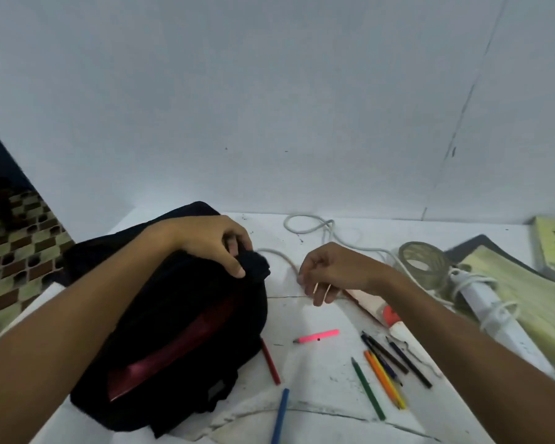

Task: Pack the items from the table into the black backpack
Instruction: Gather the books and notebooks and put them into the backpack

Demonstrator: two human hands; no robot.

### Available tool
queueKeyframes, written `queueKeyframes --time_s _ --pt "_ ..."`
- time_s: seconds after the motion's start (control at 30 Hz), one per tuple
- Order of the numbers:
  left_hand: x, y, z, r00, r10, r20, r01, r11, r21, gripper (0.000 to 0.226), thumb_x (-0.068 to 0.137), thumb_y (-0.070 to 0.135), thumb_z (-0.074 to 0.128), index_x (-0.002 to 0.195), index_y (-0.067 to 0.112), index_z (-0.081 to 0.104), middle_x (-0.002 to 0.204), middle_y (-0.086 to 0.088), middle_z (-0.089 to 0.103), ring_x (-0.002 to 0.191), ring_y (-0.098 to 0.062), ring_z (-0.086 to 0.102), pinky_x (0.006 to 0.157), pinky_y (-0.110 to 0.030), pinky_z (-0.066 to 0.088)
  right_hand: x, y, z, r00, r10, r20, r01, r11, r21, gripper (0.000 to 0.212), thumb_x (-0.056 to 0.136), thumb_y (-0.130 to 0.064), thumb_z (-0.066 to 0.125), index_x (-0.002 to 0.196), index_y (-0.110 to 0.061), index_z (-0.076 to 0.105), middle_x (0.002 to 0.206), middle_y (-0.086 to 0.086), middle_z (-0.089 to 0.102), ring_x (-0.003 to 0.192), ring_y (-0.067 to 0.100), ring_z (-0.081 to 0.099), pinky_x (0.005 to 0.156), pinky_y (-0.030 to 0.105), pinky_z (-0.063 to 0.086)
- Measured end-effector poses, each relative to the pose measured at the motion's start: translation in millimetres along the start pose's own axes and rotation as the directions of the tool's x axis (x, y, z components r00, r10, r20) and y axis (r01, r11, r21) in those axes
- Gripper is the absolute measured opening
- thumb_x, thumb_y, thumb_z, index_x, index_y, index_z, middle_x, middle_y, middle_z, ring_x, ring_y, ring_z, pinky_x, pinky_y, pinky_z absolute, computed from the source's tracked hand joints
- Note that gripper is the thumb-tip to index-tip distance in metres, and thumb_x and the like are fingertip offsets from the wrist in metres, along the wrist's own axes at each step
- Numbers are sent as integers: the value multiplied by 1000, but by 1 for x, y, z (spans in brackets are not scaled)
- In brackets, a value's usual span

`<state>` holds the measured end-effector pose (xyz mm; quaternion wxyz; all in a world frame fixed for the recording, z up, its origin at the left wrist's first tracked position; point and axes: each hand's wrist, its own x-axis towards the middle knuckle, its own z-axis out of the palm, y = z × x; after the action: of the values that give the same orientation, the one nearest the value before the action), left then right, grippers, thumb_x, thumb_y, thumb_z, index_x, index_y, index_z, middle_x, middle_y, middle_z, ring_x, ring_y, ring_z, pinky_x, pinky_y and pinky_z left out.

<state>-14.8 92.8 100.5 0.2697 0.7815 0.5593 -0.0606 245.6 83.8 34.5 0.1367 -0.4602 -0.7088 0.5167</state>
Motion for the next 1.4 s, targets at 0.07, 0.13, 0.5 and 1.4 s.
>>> queueKeyframes --time_s 0.07,0.13,0.5,1.4 --pt "17 15 7 1000 13 -22 -13 1000 4 61 54 56 78 110 36 63 99 13 65 79 1 63 83 -24 51 -6 8 -8 995 -21 -101 18 999 -33 10 85 -9 60 88 0 65 76 9 68 66 24 69 58 27 51" --pt "37 33 16 996 50 -74 -49 999 9 46 68 48 79 109 37 61 98 15 65 84 0 62 86 -26 50 -14 21 -19 974 -51 -221 27 993 -115 9 85 -10 62 86 -2 65 72 3 67 64 21 69 58 27 51" --pt "152 171 87 889 423 -177 -441 895 -72 21 82 22 74 97 32 64 90 9 69 82 -6 65 78 -27 53 -132 119 -112 725 -35 -688 -200 945 -259 15 83 -12 60 96 -15 68 81 -6 64 75 10 62 68 23 49" --pt "356 440 177 899 365 -240 -426 853 -300 30 86 16 65 116 17 63 120 0 63 95 -12 56 71 -10 39 -221 339 -310 99 380 -919 -520 808 278 23 86 -15 55 107 -9 64 105 7 65 90 24 60 72 34 50"
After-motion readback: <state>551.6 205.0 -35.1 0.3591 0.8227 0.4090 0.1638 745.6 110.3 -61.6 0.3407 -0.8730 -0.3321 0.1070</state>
